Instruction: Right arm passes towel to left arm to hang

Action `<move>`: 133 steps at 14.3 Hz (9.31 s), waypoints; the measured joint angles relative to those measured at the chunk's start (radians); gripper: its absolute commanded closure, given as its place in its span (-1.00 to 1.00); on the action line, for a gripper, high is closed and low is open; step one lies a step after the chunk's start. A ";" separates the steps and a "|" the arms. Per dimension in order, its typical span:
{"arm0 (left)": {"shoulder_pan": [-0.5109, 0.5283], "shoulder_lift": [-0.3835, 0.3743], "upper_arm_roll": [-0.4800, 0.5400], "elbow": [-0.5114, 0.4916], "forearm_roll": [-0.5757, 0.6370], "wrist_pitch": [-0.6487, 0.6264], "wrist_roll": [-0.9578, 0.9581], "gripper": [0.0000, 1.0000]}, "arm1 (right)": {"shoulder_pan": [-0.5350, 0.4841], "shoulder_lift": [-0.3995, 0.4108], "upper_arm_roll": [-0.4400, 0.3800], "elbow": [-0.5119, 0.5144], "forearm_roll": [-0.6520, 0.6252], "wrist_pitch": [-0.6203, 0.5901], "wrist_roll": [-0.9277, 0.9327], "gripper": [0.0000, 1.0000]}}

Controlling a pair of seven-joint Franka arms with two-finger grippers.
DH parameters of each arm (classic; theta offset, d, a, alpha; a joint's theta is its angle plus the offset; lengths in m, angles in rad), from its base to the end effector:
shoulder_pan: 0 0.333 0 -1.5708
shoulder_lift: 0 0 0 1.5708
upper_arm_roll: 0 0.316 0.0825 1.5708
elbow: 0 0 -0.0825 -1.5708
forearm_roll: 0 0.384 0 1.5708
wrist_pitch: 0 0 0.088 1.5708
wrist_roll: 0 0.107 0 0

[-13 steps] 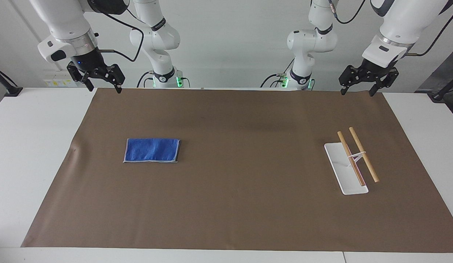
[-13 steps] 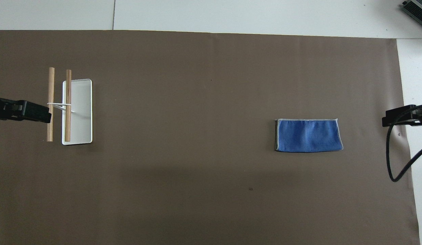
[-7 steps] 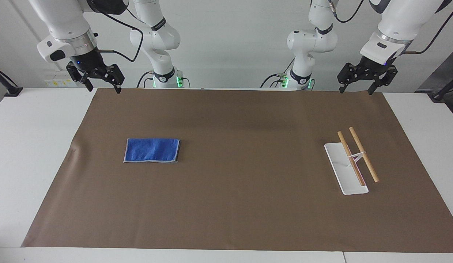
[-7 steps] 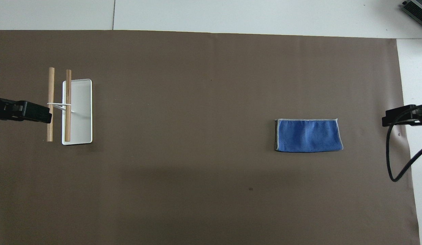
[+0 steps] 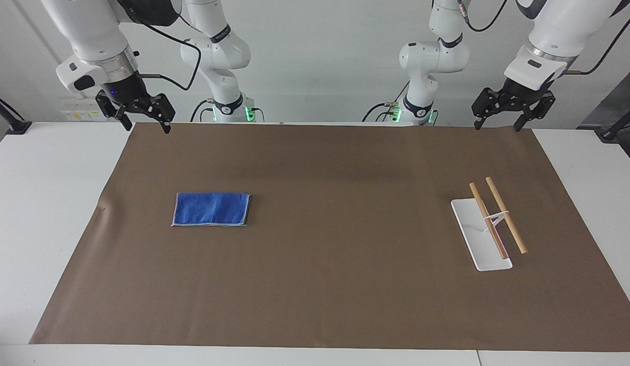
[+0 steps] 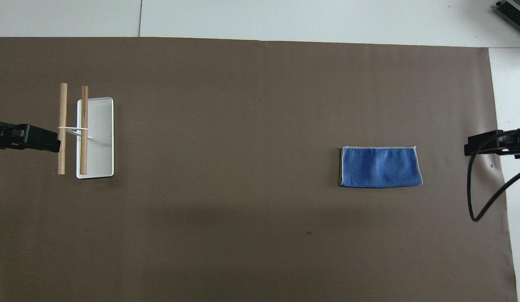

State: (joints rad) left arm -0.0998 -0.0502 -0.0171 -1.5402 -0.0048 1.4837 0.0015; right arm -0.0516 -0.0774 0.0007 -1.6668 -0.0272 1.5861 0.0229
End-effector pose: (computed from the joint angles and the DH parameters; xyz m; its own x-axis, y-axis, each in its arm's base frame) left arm 0.5262 -0.0626 0.6584 0.9929 -0.1185 -0.0063 -0.1185 -0.9929 0.0039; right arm 0.5301 -0.0299 0.6225 0.9973 -0.0733 -0.0027 -0.0732 -0.9969 0.0273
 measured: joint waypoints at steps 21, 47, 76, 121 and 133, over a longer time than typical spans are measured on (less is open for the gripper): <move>0.000 0.000 0.000 0.000 0.000 -0.002 0.000 -1.00 | 0.085 0.189 0.002 -0.557 0.043 0.835 0.008 -1.00; 0.000 0.000 0.000 0.000 0.000 -0.002 0.000 -1.00 | 0.108 0.236 0.026 -0.539 0.148 0.852 -0.181 1.00; -0.411 -0.136 -0.026 -0.538 -0.349 0.885 -1.282 -1.00 | 0.136 0.154 0.166 -0.330 1.535 0.344 -0.260 1.00; -0.010 -0.110 0.009 -0.663 -0.349 1.184 -1.452 1.00 | 0.022 0.083 0.163 -0.295 0.289 0.617 -0.129 -1.00; 0.288 -0.056 0.008 -0.766 -0.349 1.341 -1.456 0.66 | -0.022 0.071 0.150 0.029 -0.021 0.161 0.062 -1.00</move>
State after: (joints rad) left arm 0.1885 -0.1065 -0.0096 -2.3059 -0.3535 2.8248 -1.4546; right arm -0.0732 -0.0063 0.1504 -1.6378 -0.0478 1.7473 0.0852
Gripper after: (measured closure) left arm 0.978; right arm 0.000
